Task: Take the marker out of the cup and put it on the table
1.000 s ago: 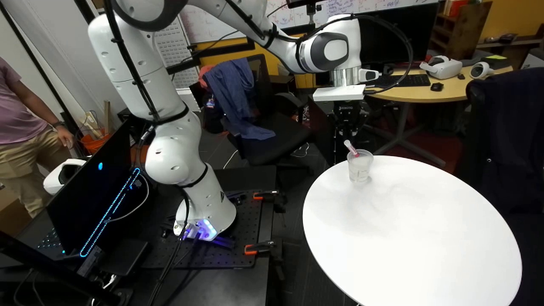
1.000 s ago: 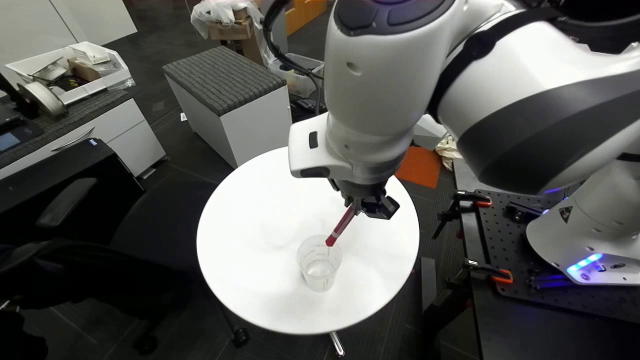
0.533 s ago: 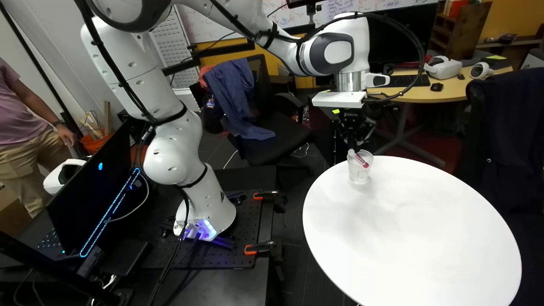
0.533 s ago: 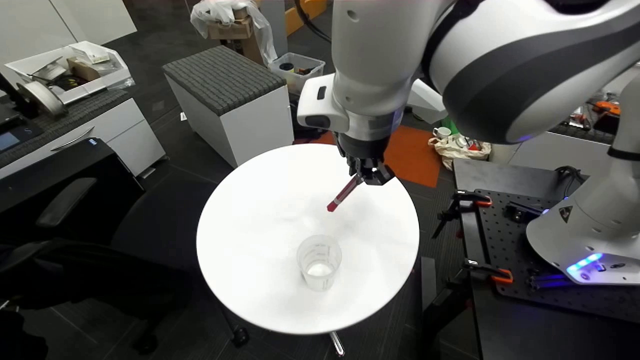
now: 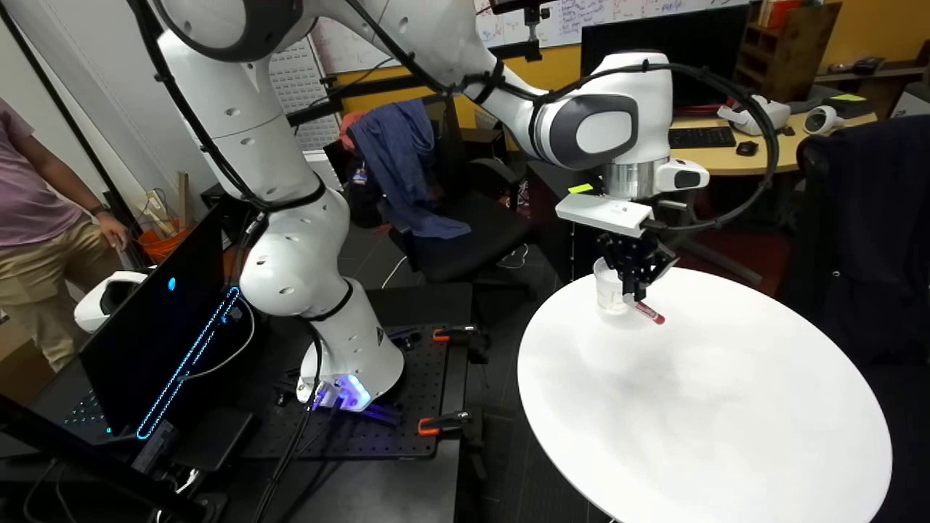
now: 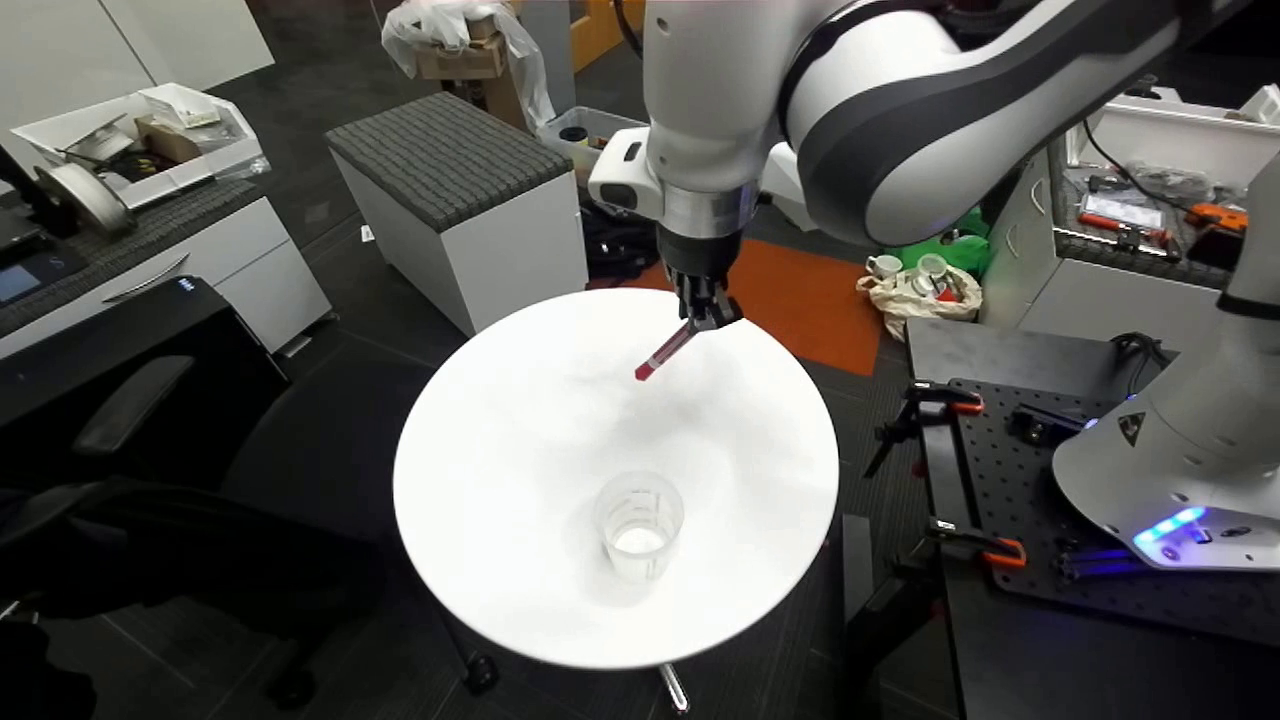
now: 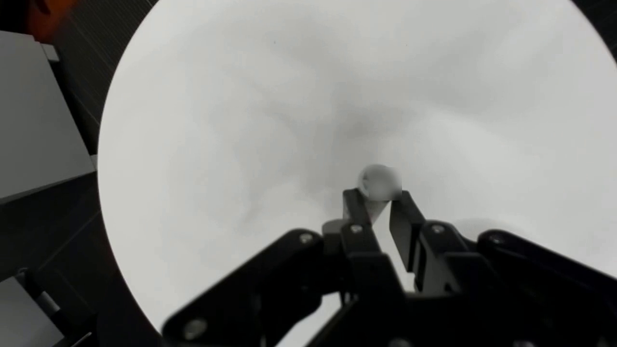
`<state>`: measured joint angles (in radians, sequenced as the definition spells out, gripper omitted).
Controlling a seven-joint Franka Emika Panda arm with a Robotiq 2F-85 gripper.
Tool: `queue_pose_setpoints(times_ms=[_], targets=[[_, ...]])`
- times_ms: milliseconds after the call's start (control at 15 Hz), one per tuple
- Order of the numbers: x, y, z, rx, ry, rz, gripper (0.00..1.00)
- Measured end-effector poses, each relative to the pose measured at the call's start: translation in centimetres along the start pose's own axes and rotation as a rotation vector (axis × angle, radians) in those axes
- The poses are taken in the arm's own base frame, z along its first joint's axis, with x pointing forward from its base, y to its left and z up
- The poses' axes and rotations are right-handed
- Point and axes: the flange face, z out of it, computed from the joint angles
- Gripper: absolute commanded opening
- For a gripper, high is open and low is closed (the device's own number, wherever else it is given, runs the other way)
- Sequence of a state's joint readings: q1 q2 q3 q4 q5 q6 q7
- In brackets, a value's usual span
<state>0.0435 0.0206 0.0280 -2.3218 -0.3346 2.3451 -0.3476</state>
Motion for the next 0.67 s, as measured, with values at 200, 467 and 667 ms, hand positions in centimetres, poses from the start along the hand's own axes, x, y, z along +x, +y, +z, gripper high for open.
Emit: queue_pose_setpoints(times_ms=[200,467,667], targets=[[1.1,0.9,3.2,-0.002,0.019,0.063,0.05],[2.9,1.2,7.6,-0.044,0.031,0.181,0.05],[3.9,1.5,10.3,-0.092,0.037,0.282,0.44]])
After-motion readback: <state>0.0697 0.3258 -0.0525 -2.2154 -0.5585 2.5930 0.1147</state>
